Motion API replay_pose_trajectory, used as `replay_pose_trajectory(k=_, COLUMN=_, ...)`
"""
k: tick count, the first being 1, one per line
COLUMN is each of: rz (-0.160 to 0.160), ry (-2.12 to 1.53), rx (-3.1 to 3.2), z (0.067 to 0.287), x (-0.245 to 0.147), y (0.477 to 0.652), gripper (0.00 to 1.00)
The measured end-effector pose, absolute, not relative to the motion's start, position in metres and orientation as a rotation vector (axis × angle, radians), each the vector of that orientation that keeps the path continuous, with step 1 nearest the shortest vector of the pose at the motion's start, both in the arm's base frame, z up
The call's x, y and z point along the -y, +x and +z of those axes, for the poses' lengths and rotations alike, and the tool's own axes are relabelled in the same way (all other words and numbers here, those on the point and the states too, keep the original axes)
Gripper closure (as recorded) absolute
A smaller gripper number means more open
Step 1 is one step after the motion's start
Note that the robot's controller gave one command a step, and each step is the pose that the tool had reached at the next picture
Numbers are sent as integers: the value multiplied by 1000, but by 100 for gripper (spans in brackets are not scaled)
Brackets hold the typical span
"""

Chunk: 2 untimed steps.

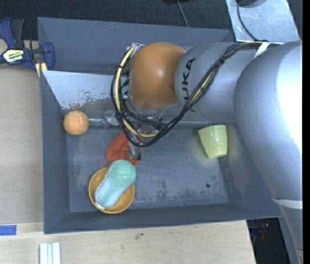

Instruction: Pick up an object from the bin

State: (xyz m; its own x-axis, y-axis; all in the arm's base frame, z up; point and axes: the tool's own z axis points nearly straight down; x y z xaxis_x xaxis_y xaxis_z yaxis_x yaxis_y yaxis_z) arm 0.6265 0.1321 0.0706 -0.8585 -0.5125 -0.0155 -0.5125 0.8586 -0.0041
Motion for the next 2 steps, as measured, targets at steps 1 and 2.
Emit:
replay_pose_trajectory(k=1, rz=3, ry=-495, rx=-3089, z=73, x=-122, y=628, gripper=100)
replay_pose_trajectory(k=2, rz=3, ry=-495, rx=-3089, z=73, x=-122, y=628, gripper=100)
